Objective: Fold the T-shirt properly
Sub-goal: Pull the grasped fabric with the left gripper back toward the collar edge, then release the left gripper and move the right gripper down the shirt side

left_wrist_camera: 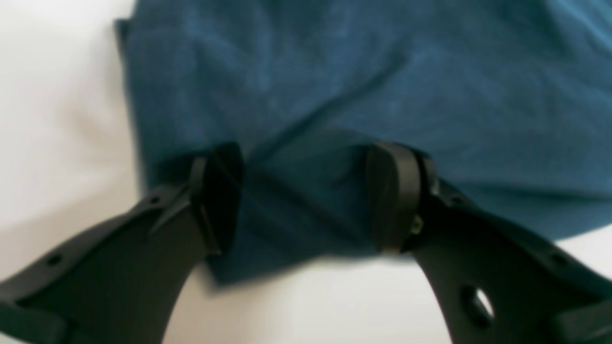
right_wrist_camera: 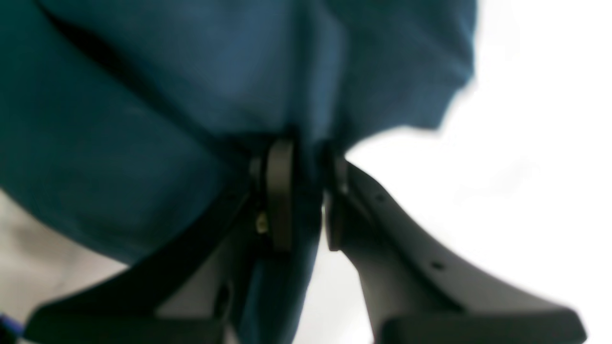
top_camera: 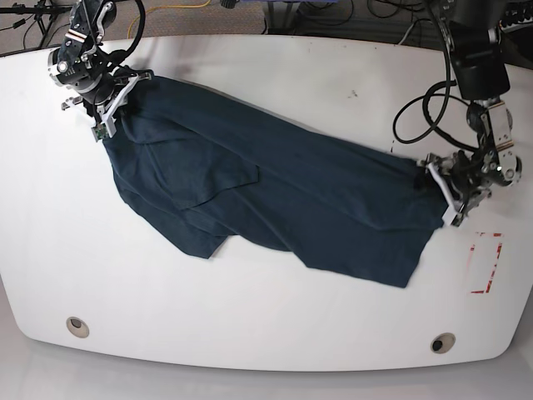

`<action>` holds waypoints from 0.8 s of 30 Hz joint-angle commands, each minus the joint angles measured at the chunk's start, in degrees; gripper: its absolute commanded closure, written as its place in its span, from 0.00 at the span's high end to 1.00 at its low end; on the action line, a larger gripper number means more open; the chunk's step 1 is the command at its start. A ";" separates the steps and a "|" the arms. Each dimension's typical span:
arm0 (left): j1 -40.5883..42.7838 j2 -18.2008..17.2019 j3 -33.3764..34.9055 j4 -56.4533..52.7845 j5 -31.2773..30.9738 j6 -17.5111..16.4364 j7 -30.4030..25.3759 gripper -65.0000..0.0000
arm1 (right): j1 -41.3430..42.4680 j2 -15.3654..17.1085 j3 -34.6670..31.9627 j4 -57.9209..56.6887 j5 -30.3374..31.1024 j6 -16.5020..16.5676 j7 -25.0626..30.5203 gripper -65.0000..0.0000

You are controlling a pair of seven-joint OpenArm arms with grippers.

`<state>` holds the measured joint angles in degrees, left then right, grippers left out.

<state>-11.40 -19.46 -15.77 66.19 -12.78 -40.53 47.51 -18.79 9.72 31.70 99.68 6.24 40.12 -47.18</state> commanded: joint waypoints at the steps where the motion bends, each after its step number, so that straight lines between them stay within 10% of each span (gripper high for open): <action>1: 3.35 -1.50 -2.30 5.67 1.39 0.53 4.05 0.59 | -0.25 2.02 -0.01 -1.09 -1.80 -0.12 0.10 0.15; 24: 33.95 -1.50 -11.97 37.32 1.30 0.53 16.27 0.59 | 0.81 6.06 -0.19 -1.09 -1.45 -0.12 -0.51 0.15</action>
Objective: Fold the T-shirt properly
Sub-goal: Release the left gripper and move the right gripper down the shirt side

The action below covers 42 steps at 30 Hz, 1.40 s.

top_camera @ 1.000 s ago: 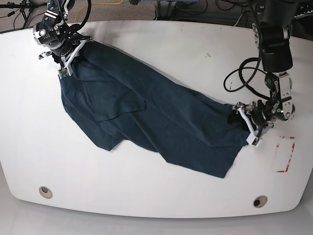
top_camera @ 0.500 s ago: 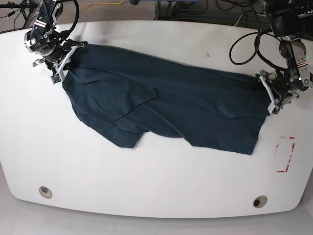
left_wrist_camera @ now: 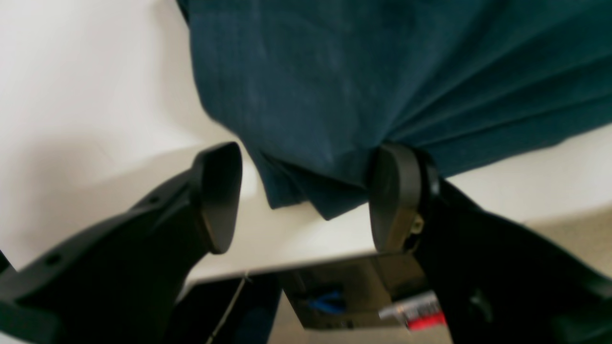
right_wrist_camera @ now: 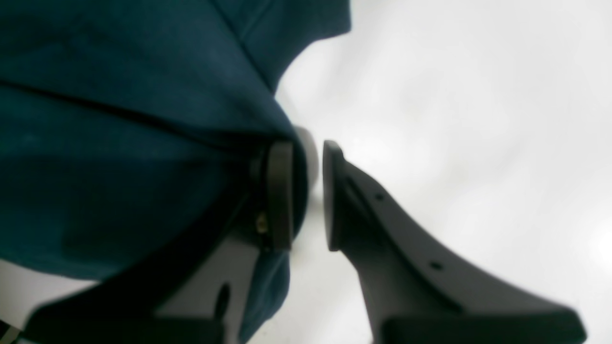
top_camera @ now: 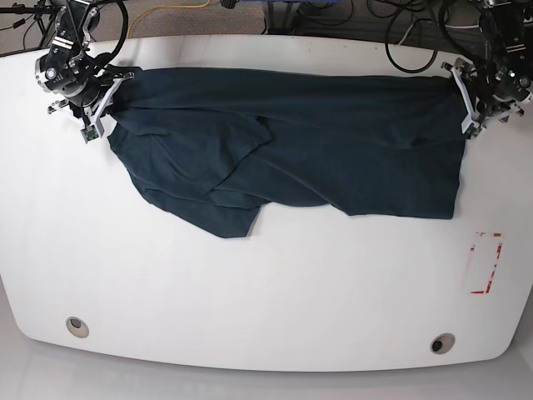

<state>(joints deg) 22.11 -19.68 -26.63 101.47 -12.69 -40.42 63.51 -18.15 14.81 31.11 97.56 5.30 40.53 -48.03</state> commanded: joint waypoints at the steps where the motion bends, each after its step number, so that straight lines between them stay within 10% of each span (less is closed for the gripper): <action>1: 0.88 -1.28 -1.54 2.57 1.22 0.42 0.27 0.59 | 0.17 0.97 0.40 1.12 -0.51 -0.53 0.34 0.15; 20: -4.31 0.74 -7.61 12.86 1.13 0.42 11.09 0.59 | 5.62 0.53 0.40 18.09 -0.33 -0.53 -10.04 0.15; 42: -23.38 4.87 -7.43 12.42 1.57 0.42 13.81 0.59 | 22.86 -3.25 -5.49 3.58 -3.06 -0.53 -6.78 0.70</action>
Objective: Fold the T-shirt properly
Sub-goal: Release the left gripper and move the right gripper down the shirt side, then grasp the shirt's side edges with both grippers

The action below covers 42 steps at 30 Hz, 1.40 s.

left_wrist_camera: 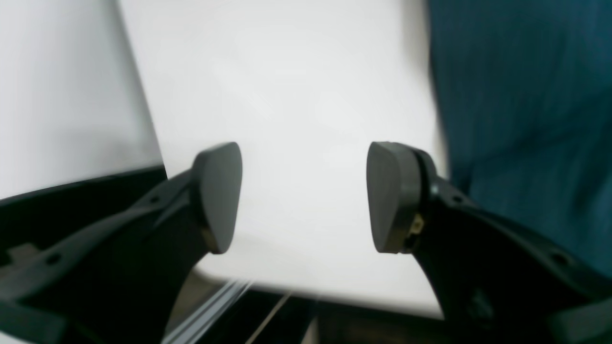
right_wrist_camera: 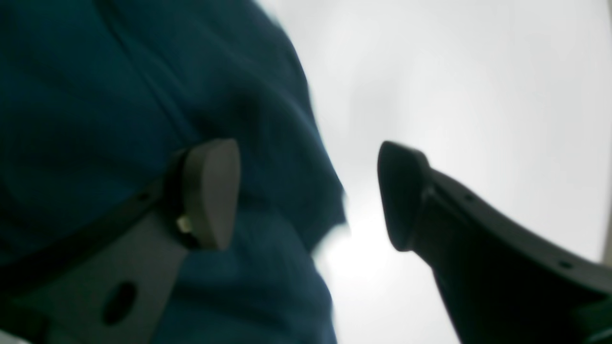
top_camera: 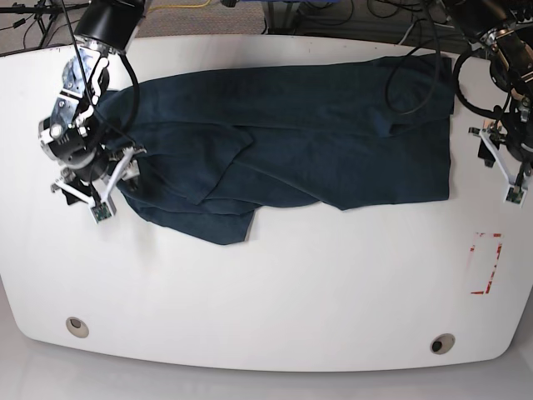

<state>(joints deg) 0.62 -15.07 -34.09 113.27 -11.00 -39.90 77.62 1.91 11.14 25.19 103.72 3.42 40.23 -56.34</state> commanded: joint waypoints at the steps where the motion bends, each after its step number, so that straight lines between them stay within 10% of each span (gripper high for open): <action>1: -2.95 0.61 0.11 0.62 -0.12 -0.10 -0.31 0.59 | 4.72 -0.10 0.44 -5.22 -1.97 -0.23 2.49 0.70; 15: -6.91 2.28 5.03 -0.09 -0.20 -0.10 -0.31 0.59 | 19.49 0.42 0.52 -33.52 -4.17 -0.23 14.36 0.71; 33: -6.73 2.10 4.68 -0.53 -0.12 -0.10 -0.39 0.59 | 19.23 0.25 0.52 -47.85 -4.26 -0.23 24.82 0.69; 42: -7.17 2.28 5.21 -4.83 -0.20 5.13 -3.65 0.60 | 18.70 -0.63 0.44 -47.68 -4.34 -0.23 24.73 0.10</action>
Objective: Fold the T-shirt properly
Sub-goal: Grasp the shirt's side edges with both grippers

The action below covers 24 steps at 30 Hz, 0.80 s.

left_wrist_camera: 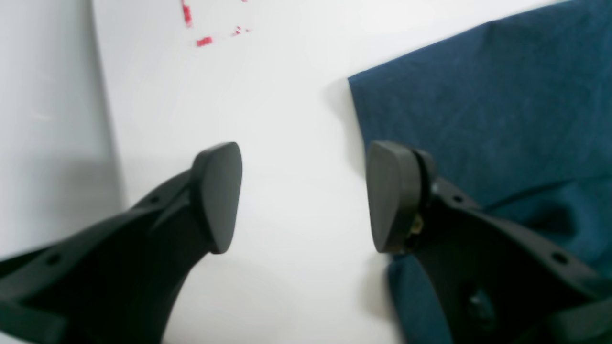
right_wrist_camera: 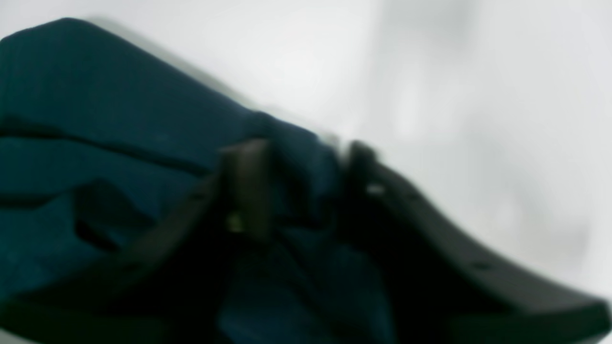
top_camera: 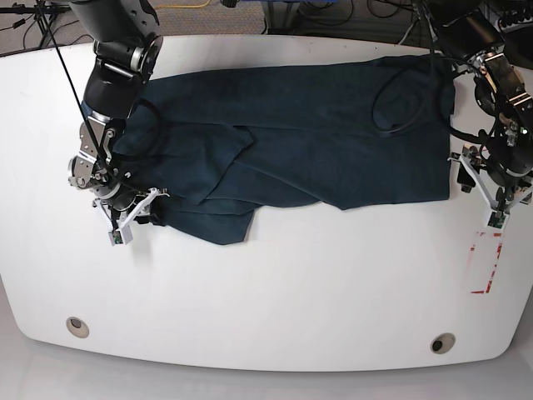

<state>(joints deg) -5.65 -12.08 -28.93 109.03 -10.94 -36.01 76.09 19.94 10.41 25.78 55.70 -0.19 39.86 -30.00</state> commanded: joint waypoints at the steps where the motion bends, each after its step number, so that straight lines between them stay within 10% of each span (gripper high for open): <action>1: -0.90 -0.72 0.05 -1.30 -0.27 1.94 -2.91 0.62 | 0.67 0.09 -0.15 0.34 -0.74 0.14 -1.61 0.05; 13: -2.39 -0.89 1.54 -11.06 -0.27 11.17 -11.08 0.78 | -0.56 -0.35 -0.15 3.95 -0.74 0.14 -3.19 0.00; 24: -4.06 -1.51 1.46 -22.57 -0.18 11.35 -15.30 0.78 | -1.18 -0.96 -0.24 6.06 -0.74 0.14 -4.33 0.00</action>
<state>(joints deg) -8.54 -12.14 -27.42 87.02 -10.96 -24.82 62.61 17.89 8.91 25.54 60.82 -0.30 39.88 -33.67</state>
